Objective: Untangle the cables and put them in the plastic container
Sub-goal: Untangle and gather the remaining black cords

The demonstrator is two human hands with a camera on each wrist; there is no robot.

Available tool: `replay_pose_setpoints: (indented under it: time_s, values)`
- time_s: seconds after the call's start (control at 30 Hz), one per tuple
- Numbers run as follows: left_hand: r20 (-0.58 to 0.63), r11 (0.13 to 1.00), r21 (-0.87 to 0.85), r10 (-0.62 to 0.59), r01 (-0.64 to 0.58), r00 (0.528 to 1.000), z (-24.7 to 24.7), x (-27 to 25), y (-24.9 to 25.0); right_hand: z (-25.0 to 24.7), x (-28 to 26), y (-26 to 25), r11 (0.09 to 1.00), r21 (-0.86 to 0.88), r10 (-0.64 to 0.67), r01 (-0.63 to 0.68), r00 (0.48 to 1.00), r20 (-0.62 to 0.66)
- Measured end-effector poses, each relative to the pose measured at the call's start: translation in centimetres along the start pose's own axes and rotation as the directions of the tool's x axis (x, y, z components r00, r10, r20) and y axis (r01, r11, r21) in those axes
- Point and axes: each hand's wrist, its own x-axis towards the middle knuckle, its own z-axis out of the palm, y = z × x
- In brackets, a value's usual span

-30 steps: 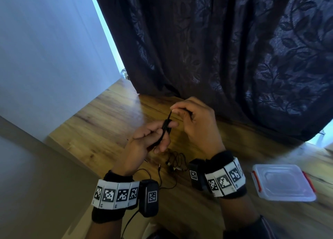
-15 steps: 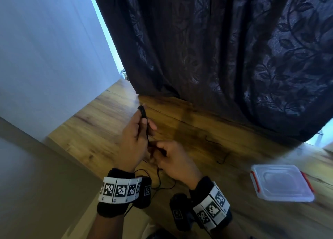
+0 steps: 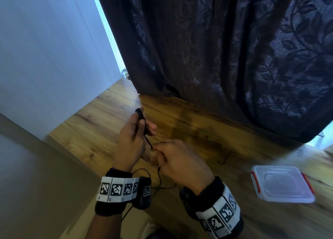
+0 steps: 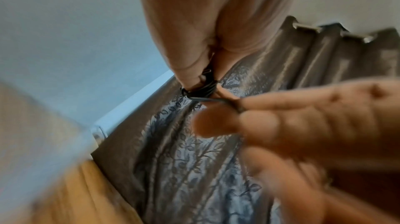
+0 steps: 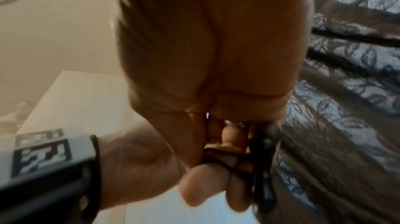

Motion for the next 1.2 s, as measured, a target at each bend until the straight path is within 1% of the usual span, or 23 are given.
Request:
replay_pose_setpoints:
  time_s: [0.07, 0.1, 0.17, 0.2, 0.33, 0.43, 0.5, 0.6, 0.7, 0.73, 0.77, 0.83, 0.9, 0.97, 1.03, 1.1, 1.2]
  values:
    - [0.095, 0.994, 0.109, -0.028, 0.018, 0.995, -0.1, -0.4, -0.3, -1.6, -0.2, -0.5, 0.997, -0.076, -0.034, 0.028, 0.995, -0.09]
    - [0.142, 0.991, 0.13, -0.062, 0.043, 0.988, -0.1, -0.6, -0.3, -2.6, -0.2, -0.5, 0.991, -0.121, -0.065, 0.049, 0.99, -0.127]
    - [0.221, 0.986, 0.103, -0.148, 0.128, 0.964, 0.0, -0.8, 0.1, -4.1, 0.3, -0.1, 0.976, -0.209, -0.107, 0.069, 0.979, -0.172]
    - [0.254, 0.985, 0.065, -0.172, 0.161, 0.952, 0.0, -0.8, 0.4, -4.8, 0.7, 0.3, 0.974, -0.216, -0.111, 0.07, 0.977, -0.183]
    - [0.366, 0.978, -0.072, -0.156, 0.196, 0.917, 0.0, -0.8, 1.6, -6.3, 2.7, 2.5, 0.995, -0.037, -0.097, 0.091, 0.976, -0.197]
    - [0.419, 0.957, -0.134, -0.182, 0.259, 0.89, -0.2, -0.4, 1.8, -6.4, 3.8, 3.4, 0.992, 0.036, -0.109, 0.119, 0.968, -0.224]
    - [0.444, 0.943, -0.15, -0.204, 0.297, 0.873, -0.3, -0.3, 1.6, -6.2, 4.2, 4.1, 0.99, 0.054, -0.11, 0.129, 0.958, -0.263]
    - [0.474, 0.925, -0.155, -0.239, 0.348, 0.847, -0.3, -0.6, 1.3, -6.2, 4.7, 5.2, 0.994, 0.079, -0.051, 0.08, 0.946, -0.32]
    - [0.446, 0.91, -0.145, -0.29, 0.388, 0.847, 0.0, -0.9, 1.0, -6.0, 4.2, 5.9, 0.988, 0.149, 0.012, 0.044, 0.934, -0.358]
    - [0.432, 0.908, -0.129, -0.31, 0.398, 0.847, 0.1, -0.8, 0.9, -5.9, 3.8, 5.8, 0.98, 0.197, 0.035, 0.033, 0.941, -0.335]
    - [0.422, 0.907, -0.11, -0.328, 0.407, 0.845, 0.1, -0.8, 0.8, -5.8, 3.3, 5.5, 0.966, 0.259, 0.067, 0.008, 0.958, -0.28]
    - [0.415, 0.907, -0.074, -0.35, 0.415, 0.84, 0.2, -0.7, 0.6, -5.3, 2.1, 4.7, 0.924, 0.375, 0.127, -0.078, 0.986, -0.107]
    - [0.4, 0.908, -0.045, -0.365, 0.415, 0.841, 0.3, -0.6, 0.5, -4.3, 1.1, 4.1, 0.893, 0.422, 0.153, -0.154, 0.988, 0.037]
    - [0.394, 0.9, -0.031, -0.388, 0.434, 0.833, 0.4, -0.4, 0.4, -2.7, 0.6, 4.1, 0.873, 0.449, 0.156, -0.19, 0.982, 0.111]
    - [0.417, 0.901, -0.037, -0.379, 0.432, 0.826, 0.6, -0.4, 0.5, -1.0, 0.5, 4.5, 0.836, 0.505, 0.178, -0.214, 0.977, 0.118]
    - [0.419, 0.908, -0.025, -0.37, 0.418, 0.829, 0.7, -0.4, 0.6, 0.3, 0.7, 5.0, 0.805, 0.556, 0.206, -0.209, 0.976, 0.069]
    - [0.4, 0.917, 0.021, -0.372, 0.398, 0.837, 0.6, -0.3, 0.6, 1.0, 0.7, 5.6, 0.793, 0.572, 0.247, -0.208, 0.969, 0.009]
